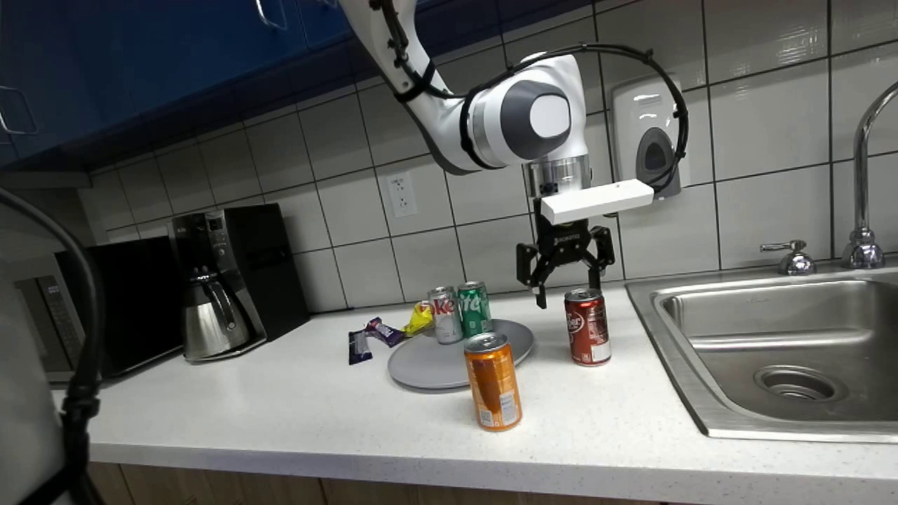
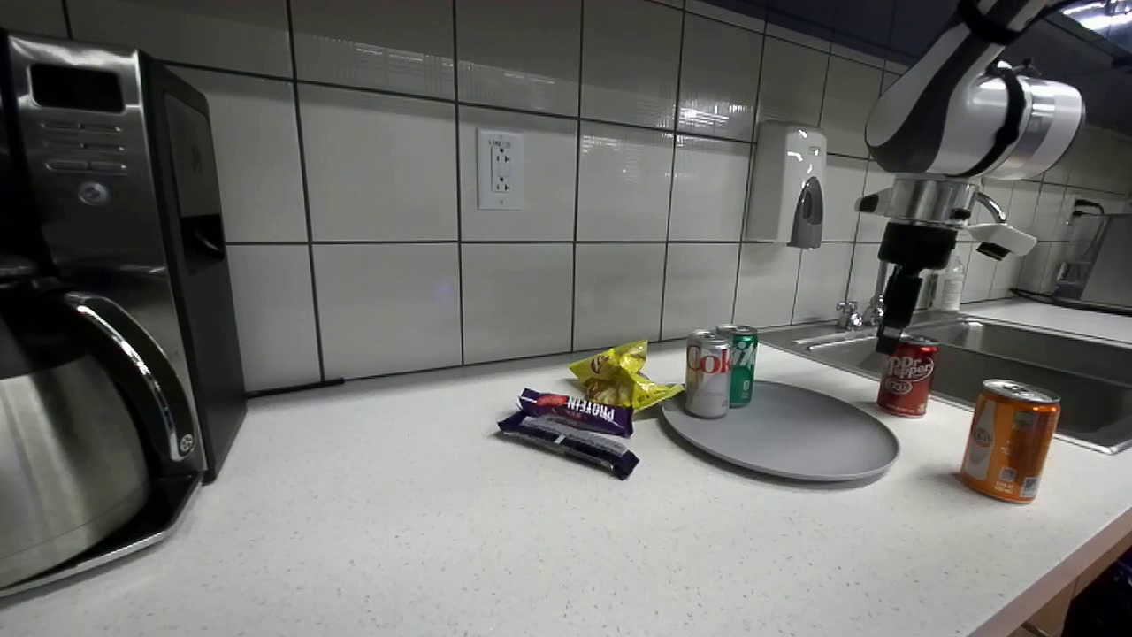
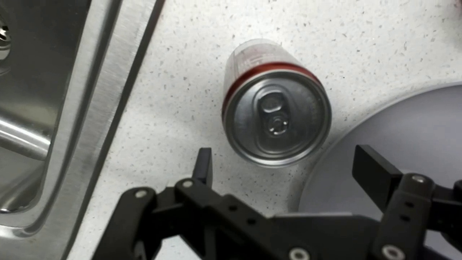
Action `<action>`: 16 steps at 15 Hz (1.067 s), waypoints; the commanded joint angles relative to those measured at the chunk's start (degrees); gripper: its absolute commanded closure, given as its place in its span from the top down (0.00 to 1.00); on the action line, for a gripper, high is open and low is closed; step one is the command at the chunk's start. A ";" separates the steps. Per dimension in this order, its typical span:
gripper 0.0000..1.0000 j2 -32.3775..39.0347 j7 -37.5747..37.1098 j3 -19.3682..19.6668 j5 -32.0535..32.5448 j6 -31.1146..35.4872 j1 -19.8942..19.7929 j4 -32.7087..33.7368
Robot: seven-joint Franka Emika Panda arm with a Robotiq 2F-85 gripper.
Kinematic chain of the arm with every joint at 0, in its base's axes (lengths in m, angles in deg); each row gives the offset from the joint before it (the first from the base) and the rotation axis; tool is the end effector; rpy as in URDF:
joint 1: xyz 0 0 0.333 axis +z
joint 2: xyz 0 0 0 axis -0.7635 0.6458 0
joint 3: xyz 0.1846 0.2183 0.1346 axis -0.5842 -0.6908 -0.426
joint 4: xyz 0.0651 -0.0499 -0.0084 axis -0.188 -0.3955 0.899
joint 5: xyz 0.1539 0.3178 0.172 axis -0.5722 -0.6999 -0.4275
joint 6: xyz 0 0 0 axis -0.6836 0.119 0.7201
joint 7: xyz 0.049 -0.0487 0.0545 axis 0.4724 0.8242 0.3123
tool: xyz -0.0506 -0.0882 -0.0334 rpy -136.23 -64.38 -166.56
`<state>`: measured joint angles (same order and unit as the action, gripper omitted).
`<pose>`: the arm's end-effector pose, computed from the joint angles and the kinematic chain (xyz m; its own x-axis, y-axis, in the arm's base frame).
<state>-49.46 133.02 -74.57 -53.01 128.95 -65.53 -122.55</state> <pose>0.5268 -0.2410 0.2913 0.8283 0.5526 0.0926 0.5533 -0.8327 0.0205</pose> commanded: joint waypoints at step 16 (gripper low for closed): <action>0.94 -0.81 -0.94 -0.27 -0.49 -2.53 -2.74 -1.24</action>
<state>-49.36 132.92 -74.52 -53.01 127.66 -67.42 -123.55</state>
